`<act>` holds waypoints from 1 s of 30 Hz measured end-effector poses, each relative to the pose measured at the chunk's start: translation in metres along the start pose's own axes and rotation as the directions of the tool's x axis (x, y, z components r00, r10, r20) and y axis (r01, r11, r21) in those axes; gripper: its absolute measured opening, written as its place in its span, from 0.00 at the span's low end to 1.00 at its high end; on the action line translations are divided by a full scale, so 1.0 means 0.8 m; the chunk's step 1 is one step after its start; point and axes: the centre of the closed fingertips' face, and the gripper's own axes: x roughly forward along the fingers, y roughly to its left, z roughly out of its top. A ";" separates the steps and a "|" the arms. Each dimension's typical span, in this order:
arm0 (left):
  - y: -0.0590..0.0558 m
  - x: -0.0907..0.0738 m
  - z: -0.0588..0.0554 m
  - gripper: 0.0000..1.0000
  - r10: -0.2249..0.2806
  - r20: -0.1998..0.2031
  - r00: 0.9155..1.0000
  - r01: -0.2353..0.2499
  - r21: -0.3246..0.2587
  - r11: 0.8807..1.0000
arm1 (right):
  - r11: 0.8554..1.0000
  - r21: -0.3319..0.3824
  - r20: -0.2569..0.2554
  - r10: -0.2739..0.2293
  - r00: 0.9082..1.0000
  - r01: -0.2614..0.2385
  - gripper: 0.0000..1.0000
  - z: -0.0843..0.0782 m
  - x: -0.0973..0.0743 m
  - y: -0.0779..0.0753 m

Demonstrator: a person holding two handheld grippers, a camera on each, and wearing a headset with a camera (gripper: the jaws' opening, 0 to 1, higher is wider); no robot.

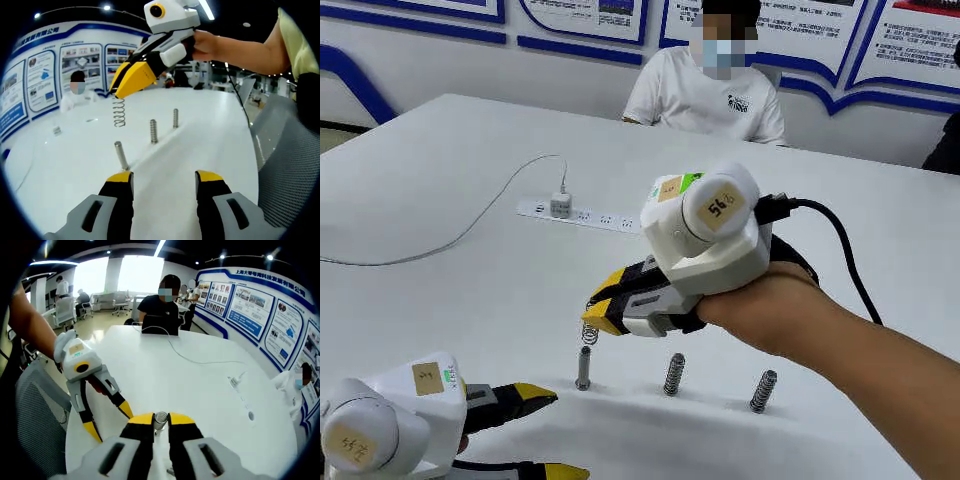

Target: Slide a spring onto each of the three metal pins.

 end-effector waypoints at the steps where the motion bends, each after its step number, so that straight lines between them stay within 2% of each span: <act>1: 0.000 0.000 0.000 0.51 0.001 -0.001 1.000 -0.001 -0.001 1.000 | 1.000 0.003 -0.004 0.001 1.000 -0.001 0.11 -0.002 0.002 -0.001; 11: 0.003 -0.001 -0.004 0.53 0.005 -0.004 1.000 -0.005 -0.014 1.000 | 1.000 0.026 -0.038 0.016 0.999 -0.015 0.12 -0.017 0.022 -0.006; 30: 0.006 -0.001 -0.011 0.52 0.007 -0.011 1.000 -0.007 -0.023 1.000 | 0.998 0.057 -0.066 0.029 0.997 -0.025 0.12 -0.037 0.040 -0.007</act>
